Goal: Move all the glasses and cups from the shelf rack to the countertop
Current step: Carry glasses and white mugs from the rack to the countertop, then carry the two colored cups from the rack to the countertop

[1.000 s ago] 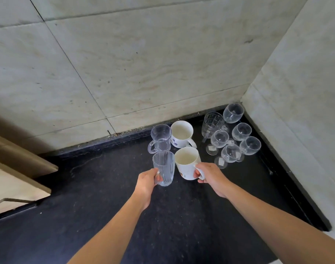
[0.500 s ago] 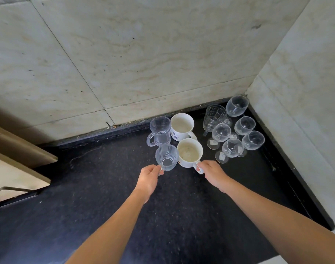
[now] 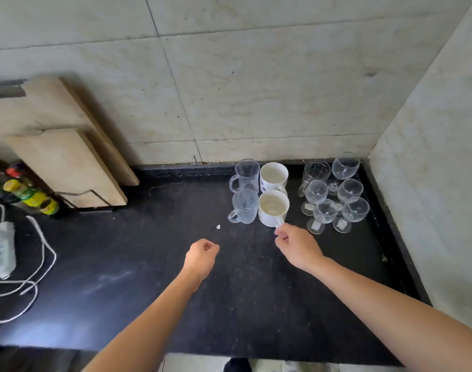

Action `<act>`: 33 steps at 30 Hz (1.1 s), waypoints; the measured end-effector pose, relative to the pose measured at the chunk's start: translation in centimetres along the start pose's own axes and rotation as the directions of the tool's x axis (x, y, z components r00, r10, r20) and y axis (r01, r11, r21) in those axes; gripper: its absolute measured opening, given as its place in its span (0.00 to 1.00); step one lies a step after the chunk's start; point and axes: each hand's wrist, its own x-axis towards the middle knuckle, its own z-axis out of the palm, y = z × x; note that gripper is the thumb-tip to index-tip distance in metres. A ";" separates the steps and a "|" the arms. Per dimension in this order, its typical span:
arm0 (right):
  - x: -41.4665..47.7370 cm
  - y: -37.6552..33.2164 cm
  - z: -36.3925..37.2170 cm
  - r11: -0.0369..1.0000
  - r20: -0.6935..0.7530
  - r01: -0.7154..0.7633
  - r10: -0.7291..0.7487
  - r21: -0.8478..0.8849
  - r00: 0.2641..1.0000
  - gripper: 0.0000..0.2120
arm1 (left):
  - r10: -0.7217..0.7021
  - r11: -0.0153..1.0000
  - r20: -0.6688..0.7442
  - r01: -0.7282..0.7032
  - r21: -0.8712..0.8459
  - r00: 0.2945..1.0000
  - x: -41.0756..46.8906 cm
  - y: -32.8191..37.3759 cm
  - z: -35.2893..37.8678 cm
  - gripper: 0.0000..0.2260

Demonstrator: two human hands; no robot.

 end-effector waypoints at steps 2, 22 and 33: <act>-1.3 -1.4 0.3 0.993 0.081 0.111 -0.108 -0.035 0.991 0.12 | -0.020 1.000 -0.046 0.019 -0.022 0.999 -3.5 -2.1 -0.5 0.06; -35.0 -23.5 25.7 0.344 0.703 0.939 -0.662 -0.021 0.258 0.10 | -0.396 0.917 -0.558 0.278 -0.287 0.729 -46.1 -35.4 -12.2 0.08; -64.0 -31.5 42.1 0.007 0.764 0.970 -0.617 0.244 -0.188 0.10 | -0.623 0.782 -0.667 0.312 -0.539 0.408 -71.1 -54.6 -15.7 0.07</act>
